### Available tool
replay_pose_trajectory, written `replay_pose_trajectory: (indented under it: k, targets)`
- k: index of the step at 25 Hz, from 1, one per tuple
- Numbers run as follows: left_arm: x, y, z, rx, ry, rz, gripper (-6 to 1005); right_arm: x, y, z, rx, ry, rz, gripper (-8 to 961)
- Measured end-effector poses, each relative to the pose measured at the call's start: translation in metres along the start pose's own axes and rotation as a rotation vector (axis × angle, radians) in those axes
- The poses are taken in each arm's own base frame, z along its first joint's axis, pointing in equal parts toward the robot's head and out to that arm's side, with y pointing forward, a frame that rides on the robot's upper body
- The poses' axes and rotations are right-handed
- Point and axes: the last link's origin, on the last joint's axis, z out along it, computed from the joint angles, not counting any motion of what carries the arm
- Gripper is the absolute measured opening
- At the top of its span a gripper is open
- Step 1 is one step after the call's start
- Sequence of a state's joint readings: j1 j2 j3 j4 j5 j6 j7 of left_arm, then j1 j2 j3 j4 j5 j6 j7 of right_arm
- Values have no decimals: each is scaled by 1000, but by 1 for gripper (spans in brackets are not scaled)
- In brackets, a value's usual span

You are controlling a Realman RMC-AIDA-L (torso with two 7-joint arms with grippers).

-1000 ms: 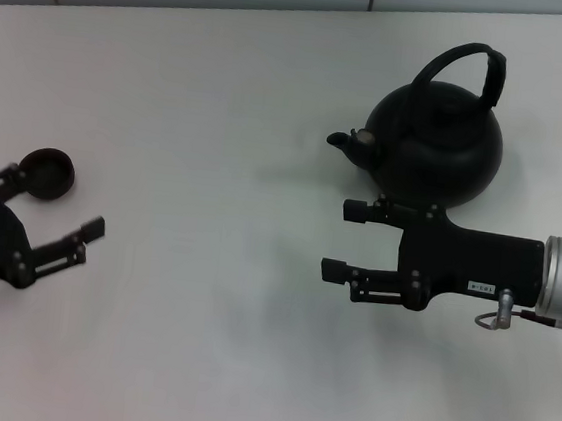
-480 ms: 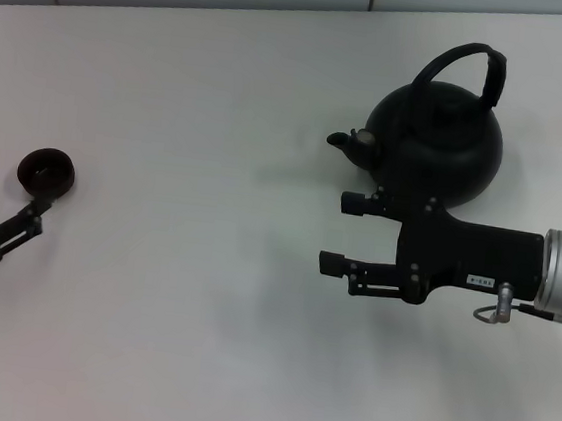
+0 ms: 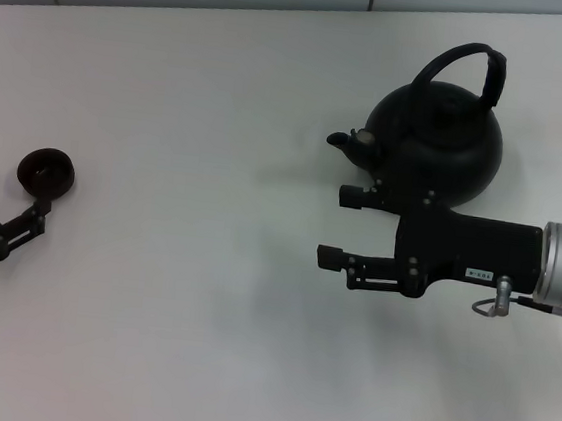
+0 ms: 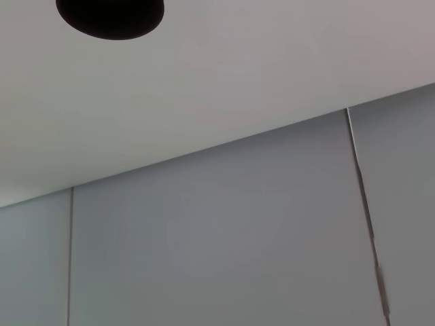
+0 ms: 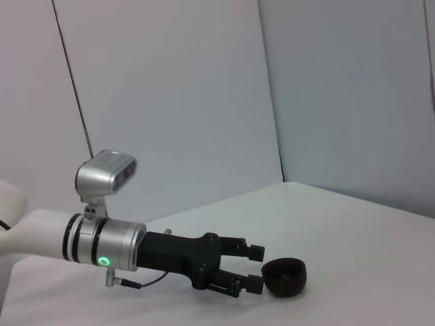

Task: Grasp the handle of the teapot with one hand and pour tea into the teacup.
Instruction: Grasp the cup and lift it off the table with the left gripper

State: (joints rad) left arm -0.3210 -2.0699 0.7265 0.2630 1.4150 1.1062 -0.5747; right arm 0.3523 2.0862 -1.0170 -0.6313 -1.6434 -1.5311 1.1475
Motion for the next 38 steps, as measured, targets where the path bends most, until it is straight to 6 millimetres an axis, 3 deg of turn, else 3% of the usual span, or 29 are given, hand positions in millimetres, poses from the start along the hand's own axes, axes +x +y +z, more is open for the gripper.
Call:
replay_pose_trajectory:
  k: [38]
  targets:
    - [10,5,30,-41,-35,36,782,-1,-1,-1,7,-2,-5,815]
